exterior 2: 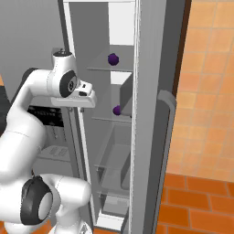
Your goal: Place one eggplant and one chicken drumstick in each tupperware on the nearby counter, to pack two identical lunches.
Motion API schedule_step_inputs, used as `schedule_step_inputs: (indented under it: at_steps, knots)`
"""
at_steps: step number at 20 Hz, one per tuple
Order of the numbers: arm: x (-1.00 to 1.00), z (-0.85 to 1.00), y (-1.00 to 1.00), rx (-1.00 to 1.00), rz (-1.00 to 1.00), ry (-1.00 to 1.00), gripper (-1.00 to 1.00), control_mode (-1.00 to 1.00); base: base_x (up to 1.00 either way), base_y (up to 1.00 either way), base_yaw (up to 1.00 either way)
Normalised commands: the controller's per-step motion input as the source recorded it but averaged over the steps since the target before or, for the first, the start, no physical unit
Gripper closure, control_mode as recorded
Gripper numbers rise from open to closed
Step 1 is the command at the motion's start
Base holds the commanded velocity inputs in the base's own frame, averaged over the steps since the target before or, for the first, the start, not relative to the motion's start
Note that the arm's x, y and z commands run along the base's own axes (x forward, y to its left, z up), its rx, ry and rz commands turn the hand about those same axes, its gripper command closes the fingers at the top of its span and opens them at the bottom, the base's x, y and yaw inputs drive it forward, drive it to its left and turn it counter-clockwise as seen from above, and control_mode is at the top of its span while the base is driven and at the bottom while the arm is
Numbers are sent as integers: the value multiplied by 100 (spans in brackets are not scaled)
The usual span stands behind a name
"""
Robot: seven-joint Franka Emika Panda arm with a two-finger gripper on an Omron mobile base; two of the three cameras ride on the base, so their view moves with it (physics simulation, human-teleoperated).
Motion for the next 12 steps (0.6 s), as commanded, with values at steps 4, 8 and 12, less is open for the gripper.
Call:
schedule_step_inputs:
  at_steps: [4,8,12]
  knots:
    - [0,0,-15,0,0,-4,-100,-100,0,0,0]
    - [0,25,-47,6,0,-24,-100,-100,0,0,0]
    - [0,46,-47,3,0,-28,-100,-100,0,0,0]
